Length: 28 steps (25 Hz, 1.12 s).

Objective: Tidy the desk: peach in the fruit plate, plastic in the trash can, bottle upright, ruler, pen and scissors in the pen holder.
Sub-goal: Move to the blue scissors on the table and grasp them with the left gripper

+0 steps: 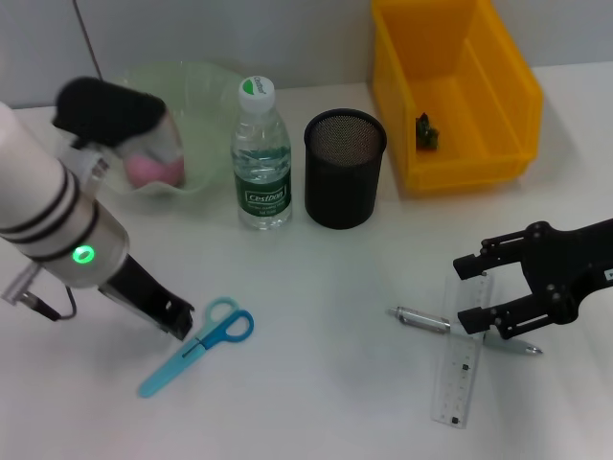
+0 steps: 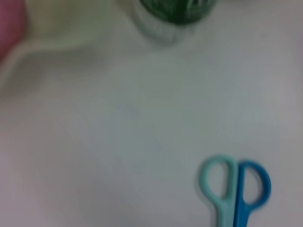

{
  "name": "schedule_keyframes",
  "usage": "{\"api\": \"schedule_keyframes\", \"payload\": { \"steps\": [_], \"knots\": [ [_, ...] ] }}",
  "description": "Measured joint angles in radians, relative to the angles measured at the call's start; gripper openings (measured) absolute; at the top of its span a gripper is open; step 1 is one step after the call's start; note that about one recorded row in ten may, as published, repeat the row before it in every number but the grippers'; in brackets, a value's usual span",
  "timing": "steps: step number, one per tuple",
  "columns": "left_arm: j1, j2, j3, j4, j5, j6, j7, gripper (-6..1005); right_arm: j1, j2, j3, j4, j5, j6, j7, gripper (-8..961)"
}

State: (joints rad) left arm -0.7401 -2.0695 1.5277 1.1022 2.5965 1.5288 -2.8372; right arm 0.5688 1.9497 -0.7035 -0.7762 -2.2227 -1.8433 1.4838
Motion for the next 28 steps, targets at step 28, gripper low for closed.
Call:
{"api": "schedule_keyframes", "payload": {
  "steps": [28],
  "knots": [
    [0.011,-0.003,0.032,0.017,-0.052,-0.036,0.111,504,0.008,0.000,0.009,0.000,0.003,0.010,0.022,737]
  ]
}}
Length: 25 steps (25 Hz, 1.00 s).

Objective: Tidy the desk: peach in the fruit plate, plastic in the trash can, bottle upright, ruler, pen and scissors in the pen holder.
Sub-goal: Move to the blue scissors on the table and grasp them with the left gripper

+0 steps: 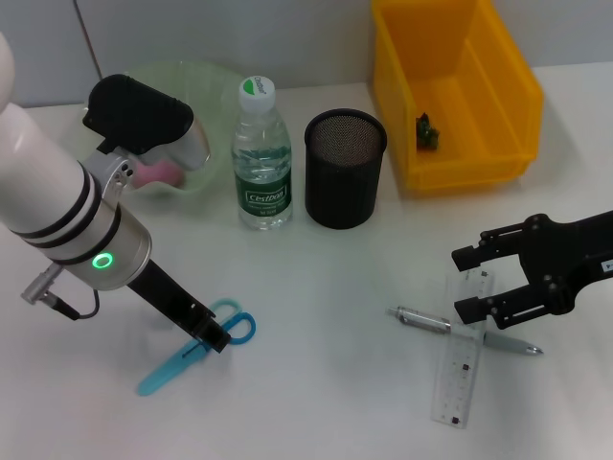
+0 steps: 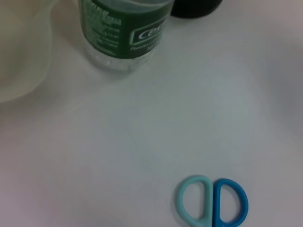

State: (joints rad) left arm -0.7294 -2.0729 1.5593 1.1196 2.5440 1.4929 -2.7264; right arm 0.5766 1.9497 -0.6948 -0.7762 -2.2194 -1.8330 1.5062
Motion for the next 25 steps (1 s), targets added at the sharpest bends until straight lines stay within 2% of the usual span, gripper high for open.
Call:
{"api": "schedule_keyframes", "payload": {
  "steps": [1,6,25],
  "knots": [
    [-0.006,-0.001,0.008,-0.008,0.000,-0.010,0.003,562,0.000,0.000,0.000,0.000,0.000,0.000,0.000,737],
    [-0.010,-0.001,0.022,-0.016,-0.001,-0.011,0.002,677,0.002,0.000,0.000,0.000,0.002,0.000,0.000,737],
    [-0.029,-0.004,0.093,-0.030,0.022,-0.004,0.004,667,0.005,-0.002,0.003,0.000,0.006,0.001,0.000,736]
  ]
}}
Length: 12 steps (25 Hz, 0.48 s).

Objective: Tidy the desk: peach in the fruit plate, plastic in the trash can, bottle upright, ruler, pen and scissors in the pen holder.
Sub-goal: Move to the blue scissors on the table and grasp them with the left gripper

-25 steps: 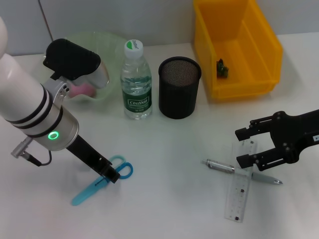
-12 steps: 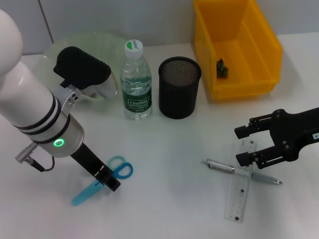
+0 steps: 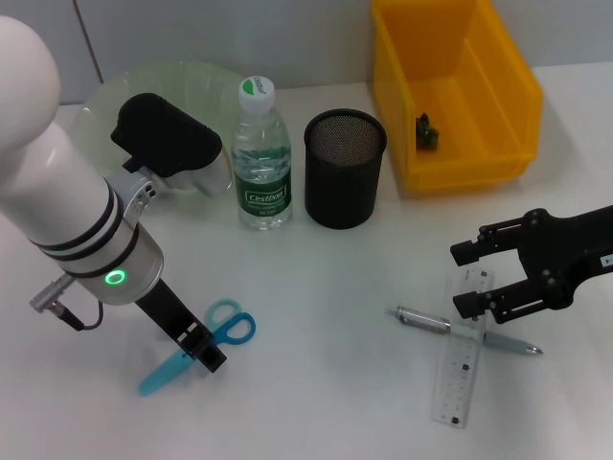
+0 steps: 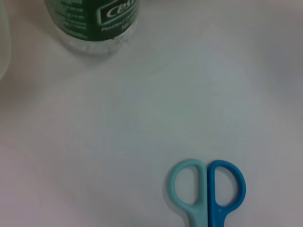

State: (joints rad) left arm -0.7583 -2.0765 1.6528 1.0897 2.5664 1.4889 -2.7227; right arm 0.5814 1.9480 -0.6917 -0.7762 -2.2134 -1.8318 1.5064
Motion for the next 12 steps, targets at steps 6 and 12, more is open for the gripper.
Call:
{"api": "schedule_keyframes", "payload": {
  "steps": [6,12],
  "knots": [
    [-0.002,-0.001,0.001,-0.007,0.002,0.000,0.000,666,0.000,0.000,0.000,0.000,0.000,0.000,0.000,736],
    [-0.003,-0.001,0.010,-0.008,0.002,-0.006,0.000,664,0.000,0.001,0.000,0.000,0.000,0.000,-0.003,736]
  ]
}}
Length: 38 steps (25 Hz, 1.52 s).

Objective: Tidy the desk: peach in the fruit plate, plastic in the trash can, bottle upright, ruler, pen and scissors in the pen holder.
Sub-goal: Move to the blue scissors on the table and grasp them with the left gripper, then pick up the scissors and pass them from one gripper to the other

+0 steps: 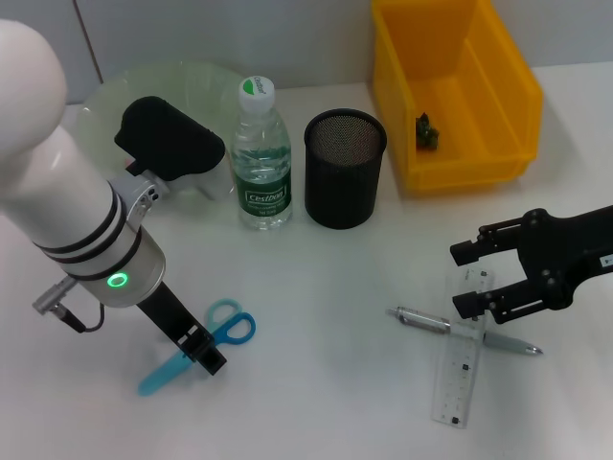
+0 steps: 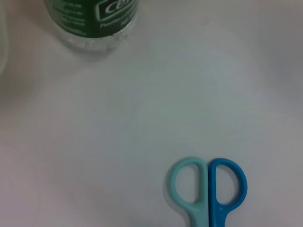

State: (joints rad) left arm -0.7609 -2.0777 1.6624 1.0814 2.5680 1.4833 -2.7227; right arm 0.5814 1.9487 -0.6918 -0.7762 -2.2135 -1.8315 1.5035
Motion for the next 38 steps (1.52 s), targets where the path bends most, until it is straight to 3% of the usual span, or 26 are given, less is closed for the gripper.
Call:
{"api": "schedule_keyframes", "payload": {
  "steps": [20,25,38],
  "knots": [
    [0.000,-0.001,0.031,0.000,0.004,-0.008,0.012,572,0.000,0.002,0.000,0.000,0.000,0.000,-0.006,735],
    [-0.002,-0.001,0.031,0.000,0.010,-0.007,0.012,380,-0.001,0.002,0.000,0.000,0.000,0.000,-0.005,734],
    [0.008,-0.001,0.064,0.011,0.030,-0.017,0.010,266,-0.002,0.004,0.000,0.000,0.000,0.000,-0.001,734]
  ]
}}
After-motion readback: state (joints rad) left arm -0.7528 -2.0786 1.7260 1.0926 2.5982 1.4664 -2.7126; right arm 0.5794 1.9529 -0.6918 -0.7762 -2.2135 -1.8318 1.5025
